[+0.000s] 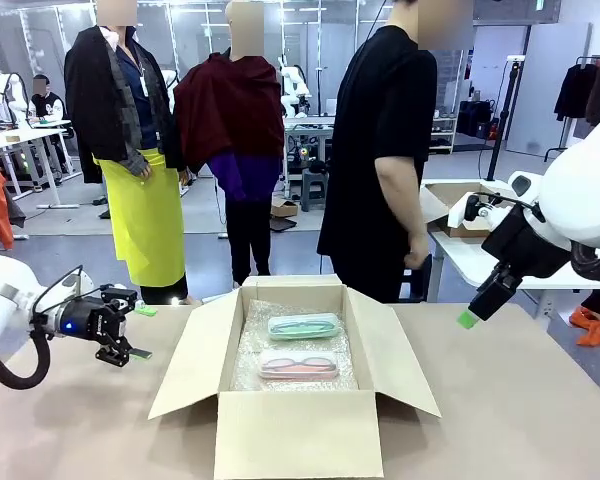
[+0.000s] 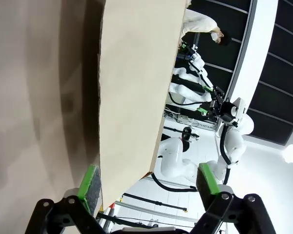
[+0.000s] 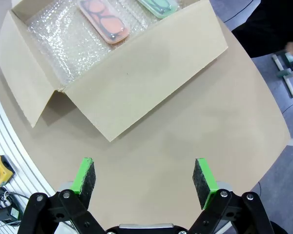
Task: Pack the glasses set securely to prepare it for shipping.
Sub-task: Position the Package Box on the left side of the table.
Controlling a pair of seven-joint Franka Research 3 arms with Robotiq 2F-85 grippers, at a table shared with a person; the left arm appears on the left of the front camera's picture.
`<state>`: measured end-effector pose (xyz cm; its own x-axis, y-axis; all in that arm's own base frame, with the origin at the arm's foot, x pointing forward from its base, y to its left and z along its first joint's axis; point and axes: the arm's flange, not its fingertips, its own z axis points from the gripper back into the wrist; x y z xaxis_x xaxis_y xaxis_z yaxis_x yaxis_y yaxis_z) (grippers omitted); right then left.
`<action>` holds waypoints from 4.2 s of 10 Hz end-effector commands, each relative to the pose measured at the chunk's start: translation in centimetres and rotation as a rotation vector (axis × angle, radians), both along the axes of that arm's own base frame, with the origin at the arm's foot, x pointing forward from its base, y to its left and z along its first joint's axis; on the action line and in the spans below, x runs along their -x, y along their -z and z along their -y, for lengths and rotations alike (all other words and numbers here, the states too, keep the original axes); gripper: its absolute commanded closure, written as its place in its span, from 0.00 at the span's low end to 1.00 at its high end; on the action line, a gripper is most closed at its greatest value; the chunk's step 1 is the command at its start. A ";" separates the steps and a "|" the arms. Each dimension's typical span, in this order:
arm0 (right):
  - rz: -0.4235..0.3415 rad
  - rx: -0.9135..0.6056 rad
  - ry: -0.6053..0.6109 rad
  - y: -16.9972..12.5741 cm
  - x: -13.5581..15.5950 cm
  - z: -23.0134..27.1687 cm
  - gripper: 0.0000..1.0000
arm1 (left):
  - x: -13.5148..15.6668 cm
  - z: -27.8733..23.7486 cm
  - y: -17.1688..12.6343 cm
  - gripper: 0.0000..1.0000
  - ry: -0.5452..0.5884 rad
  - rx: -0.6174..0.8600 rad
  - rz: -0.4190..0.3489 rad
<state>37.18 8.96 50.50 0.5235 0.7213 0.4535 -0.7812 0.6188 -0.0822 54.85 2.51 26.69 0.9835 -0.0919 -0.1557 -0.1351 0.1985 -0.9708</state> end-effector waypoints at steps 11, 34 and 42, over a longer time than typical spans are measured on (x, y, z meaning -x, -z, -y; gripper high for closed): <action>-0.011 0.003 0.023 -0.3 -0.1 -0.4 0.00 | -1.2 4.8 2.8 0.00 0.066 0.093 0.030; -0.011 0.003 0.023 -0.3 -0.1 -0.4 0.00 | -0.5 1.5 1.0 0.97 0.098 0.149 0.110; -0.011 0.003 0.023 -0.3 -0.1 -0.4 0.00 | 1.9 -19.1 -1.5 0.97 0.033 0.186 0.197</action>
